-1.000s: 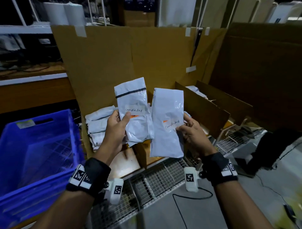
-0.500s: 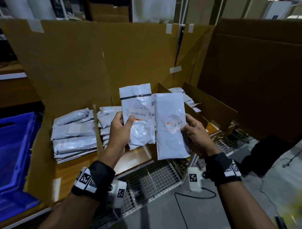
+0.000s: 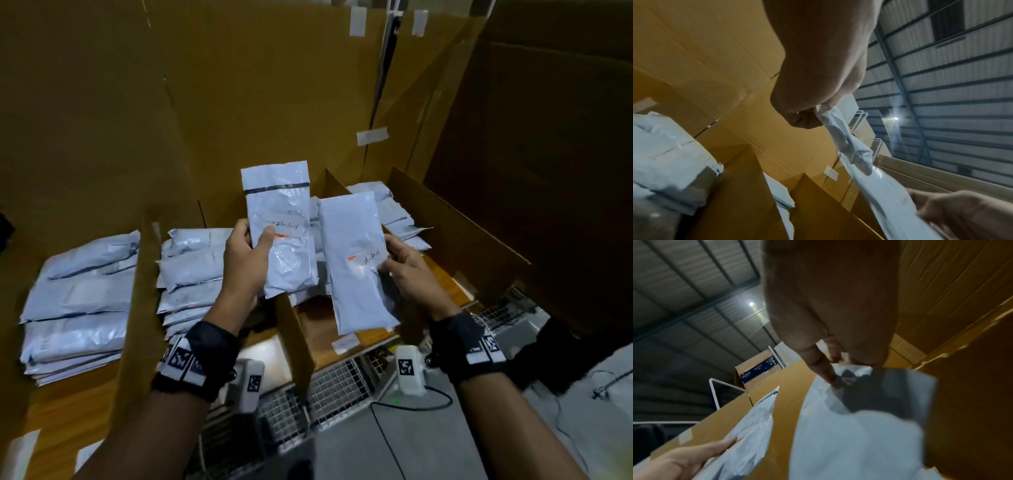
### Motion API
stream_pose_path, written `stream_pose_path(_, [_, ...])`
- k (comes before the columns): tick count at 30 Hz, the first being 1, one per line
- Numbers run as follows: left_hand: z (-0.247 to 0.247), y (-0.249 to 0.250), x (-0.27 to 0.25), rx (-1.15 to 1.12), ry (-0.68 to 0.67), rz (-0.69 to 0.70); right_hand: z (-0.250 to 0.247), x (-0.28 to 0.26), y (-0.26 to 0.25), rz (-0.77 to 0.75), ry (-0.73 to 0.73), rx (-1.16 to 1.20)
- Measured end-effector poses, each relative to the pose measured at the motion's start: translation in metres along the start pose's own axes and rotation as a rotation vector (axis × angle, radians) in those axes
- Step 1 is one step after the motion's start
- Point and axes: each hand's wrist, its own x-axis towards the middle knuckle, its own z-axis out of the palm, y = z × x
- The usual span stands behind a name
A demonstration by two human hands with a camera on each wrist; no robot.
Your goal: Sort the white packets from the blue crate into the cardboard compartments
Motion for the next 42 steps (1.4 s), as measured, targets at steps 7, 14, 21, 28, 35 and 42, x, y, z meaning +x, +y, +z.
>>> stream_pose_path(7, [0.009, -0.022, 0.097, 0.133, 0.119, -0.079, -0.002, 0.138, -0.004, 0.023, 0.019, -0.646])
stream_pose_path(14, [-0.002, -0.038, 0.129, 0.225, 0.221, -0.158, 0.036, 0.238, 0.012, -0.005, -0.199, -0.925])
stream_pose_path(21, [0.002, -0.040, 0.130, 0.370, 0.348, -0.198, 0.080, 0.348, 0.009, -0.156, -0.326, -1.173])
stream_pose_path(28, [0.008, -0.042, 0.132, 0.444, 0.393, -0.255, 0.116, 0.420, 0.003, -0.256, -0.520, -1.341])
stream_pose_path(35, [0.009, -0.046, 0.133, 0.444, 0.432, -0.297, 0.112, 0.438, 0.038, -0.409, -0.283, -1.208])
stream_pose_path(42, [0.013, -0.048, 0.128, 0.436, 0.427, -0.303, 0.099, 0.395, 0.079, -0.457, -0.168, -1.028])
